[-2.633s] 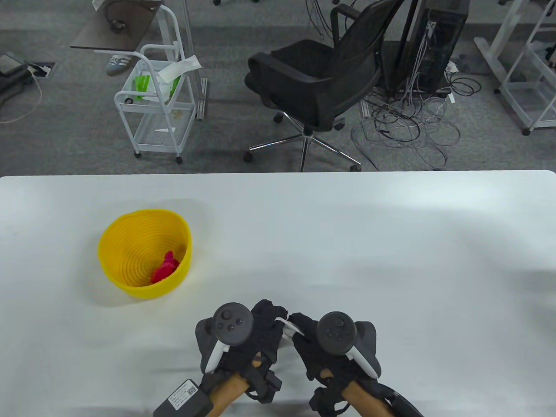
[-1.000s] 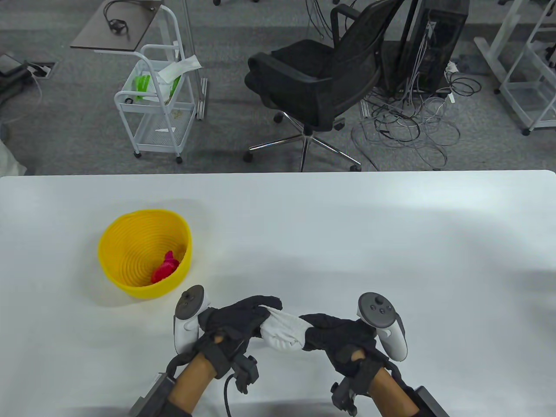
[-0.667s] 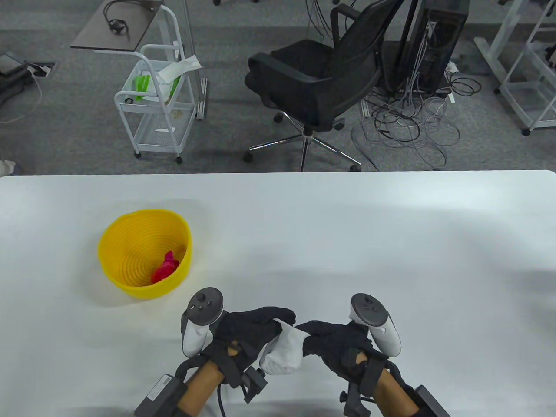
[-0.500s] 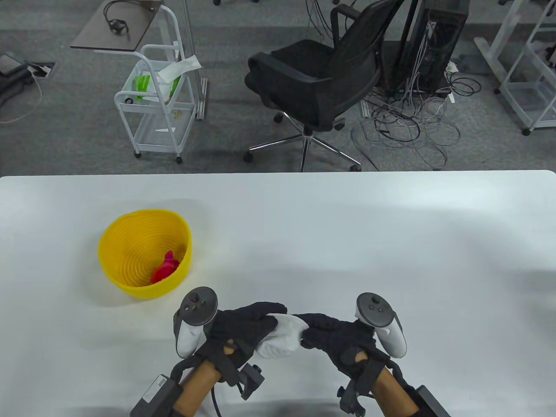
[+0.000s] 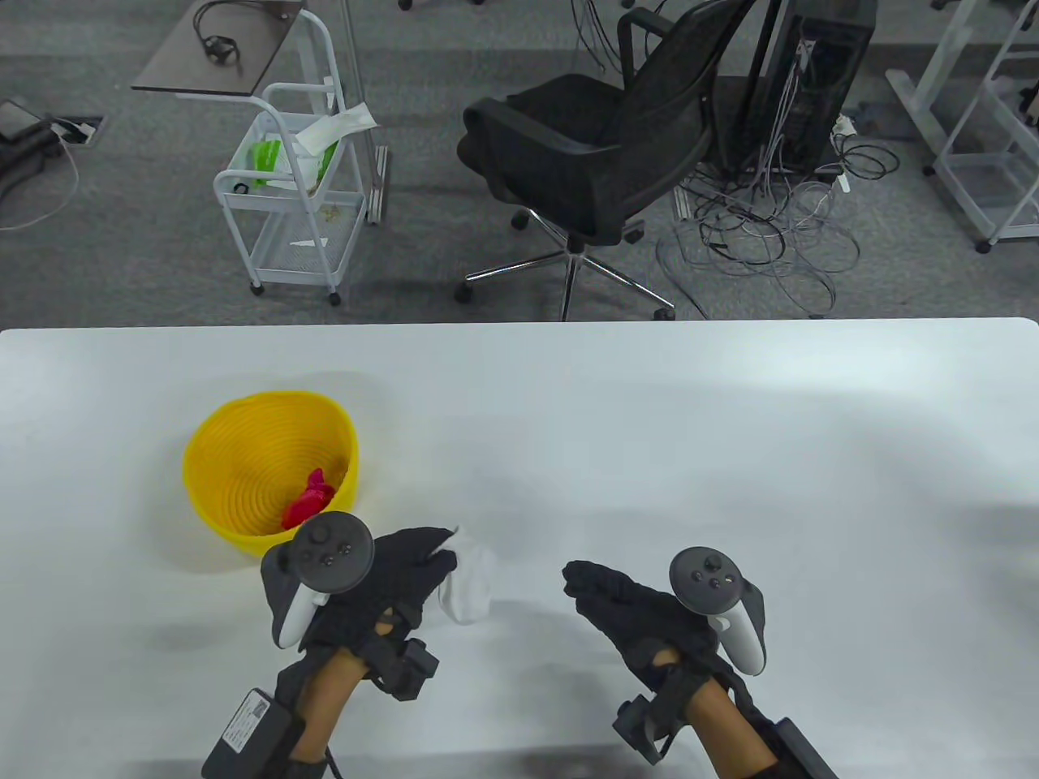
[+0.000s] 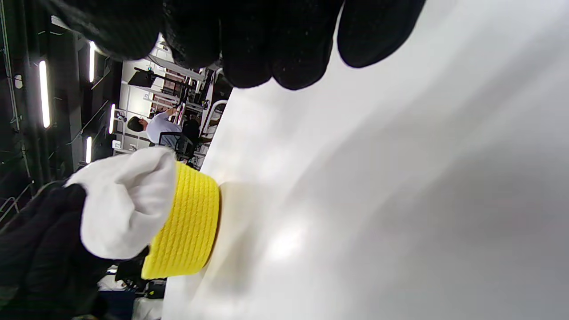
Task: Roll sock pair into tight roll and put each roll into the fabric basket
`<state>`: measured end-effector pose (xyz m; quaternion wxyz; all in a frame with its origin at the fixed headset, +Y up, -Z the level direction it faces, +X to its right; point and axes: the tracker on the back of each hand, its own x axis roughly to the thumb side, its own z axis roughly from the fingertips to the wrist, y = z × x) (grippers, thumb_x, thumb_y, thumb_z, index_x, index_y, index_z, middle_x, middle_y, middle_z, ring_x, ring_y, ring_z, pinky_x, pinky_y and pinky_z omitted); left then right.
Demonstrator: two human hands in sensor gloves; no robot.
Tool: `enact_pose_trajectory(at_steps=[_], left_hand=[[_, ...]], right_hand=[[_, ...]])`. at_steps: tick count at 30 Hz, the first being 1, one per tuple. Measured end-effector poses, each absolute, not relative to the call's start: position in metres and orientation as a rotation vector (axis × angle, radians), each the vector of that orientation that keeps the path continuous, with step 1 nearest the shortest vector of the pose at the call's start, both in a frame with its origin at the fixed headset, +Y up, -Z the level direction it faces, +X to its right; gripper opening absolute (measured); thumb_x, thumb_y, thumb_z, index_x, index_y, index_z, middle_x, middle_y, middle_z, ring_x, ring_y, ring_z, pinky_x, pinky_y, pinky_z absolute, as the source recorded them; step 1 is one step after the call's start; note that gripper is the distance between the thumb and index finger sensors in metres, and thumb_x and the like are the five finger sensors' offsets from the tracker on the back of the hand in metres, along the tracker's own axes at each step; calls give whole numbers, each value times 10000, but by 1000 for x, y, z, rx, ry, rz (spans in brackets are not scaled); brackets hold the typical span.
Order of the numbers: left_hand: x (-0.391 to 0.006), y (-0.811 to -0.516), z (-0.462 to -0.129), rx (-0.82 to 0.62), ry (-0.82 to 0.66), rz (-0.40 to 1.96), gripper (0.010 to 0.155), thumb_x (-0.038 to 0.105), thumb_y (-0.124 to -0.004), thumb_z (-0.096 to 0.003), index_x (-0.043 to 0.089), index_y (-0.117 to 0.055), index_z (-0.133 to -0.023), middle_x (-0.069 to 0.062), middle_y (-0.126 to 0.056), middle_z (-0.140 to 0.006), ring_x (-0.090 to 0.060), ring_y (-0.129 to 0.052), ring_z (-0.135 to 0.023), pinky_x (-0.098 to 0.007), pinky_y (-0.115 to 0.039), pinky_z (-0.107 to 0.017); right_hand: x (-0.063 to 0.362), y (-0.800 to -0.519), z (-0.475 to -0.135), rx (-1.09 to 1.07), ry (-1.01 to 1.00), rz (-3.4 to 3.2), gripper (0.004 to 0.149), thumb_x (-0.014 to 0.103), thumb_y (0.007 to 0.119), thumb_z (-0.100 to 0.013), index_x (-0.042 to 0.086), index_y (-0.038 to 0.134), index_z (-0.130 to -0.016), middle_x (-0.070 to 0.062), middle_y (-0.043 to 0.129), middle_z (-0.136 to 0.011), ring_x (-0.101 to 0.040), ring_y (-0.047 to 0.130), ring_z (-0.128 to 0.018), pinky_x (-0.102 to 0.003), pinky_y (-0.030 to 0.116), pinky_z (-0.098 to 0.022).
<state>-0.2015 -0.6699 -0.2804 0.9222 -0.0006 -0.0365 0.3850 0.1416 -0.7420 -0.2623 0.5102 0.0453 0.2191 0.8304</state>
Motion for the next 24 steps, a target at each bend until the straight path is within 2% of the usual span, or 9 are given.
enact_pose_trajectory(at_steps=[4, 8, 11, 14, 20, 24], left_hand=[[-229, -654, -286, 165, 55, 771, 451, 466, -871, -351, 273, -988, -742, -59, -1005, -743, -260, -1045, -546, -472, -808, -442], [-250, -647, -299, 221, 194, 730, 453, 464, -875, -350, 266, -979, -744, -55, -1000, -718, -241, -1035, -518, -459, -810, -433], [-262, -647, -314, 208, 249, 673, 446, 439, -879, -354, 249, -968, -748, -54, -1014, -681, -223, -1047, -466, -440, -824, -389], [-273, -646, -329, 248, 282, 629, 440, 412, -871, -366, 249, -951, -767, -54, -1004, -706, -219, -1047, -462, -437, -823, -373], [-294, -640, -350, 254, 391, 558, 438, 392, -854, -379, 270, -930, -792, -40, -983, -756, -217, -1041, -499, -434, -817, -391], [-308, -648, -361, 216, 481, 496, 440, 387, -851, -383, 283, -927, -804, -32, -973, -782, -224, -1037, -537, -437, -811, -411]], right_hand=[[146, -740, -264, 95, 476, 2052, 580, 559, 712, -447, 350, 635, -983, 62, 729, -1047, -215, 784, -950, -518, 668, -678], [151, -737, -265, 78, 416, 2110, 578, 553, 716, -443, 344, 647, -977, 57, 748, -1035, -219, 800, -936, -519, 676, -669], [155, -736, -266, 68, 387, 2134, 574, 550, 719, -441, 340, 659, -972, 55, 758, -1027, -218, 810, -927, -518, 682, -663], [154, -734, -265, 73, 393, 2096, 574, 550, 719, -441, 338, 660, -971, 53, 761, -1025, -220, 813, -924, -519, 684, -660], [146, -729, -262, 128, 406, 2100, 572, 556, 714, -443, 347, 658, -973, 61, 760, -1028, -214, 814, -928, -514, 686, -664], [145, -731, -263, 127, 414, 2131, 574, 557, 714, -443, 346, 658, -974, 61, 761, -1029, -211, 815, -928, -513, 686, -666]])
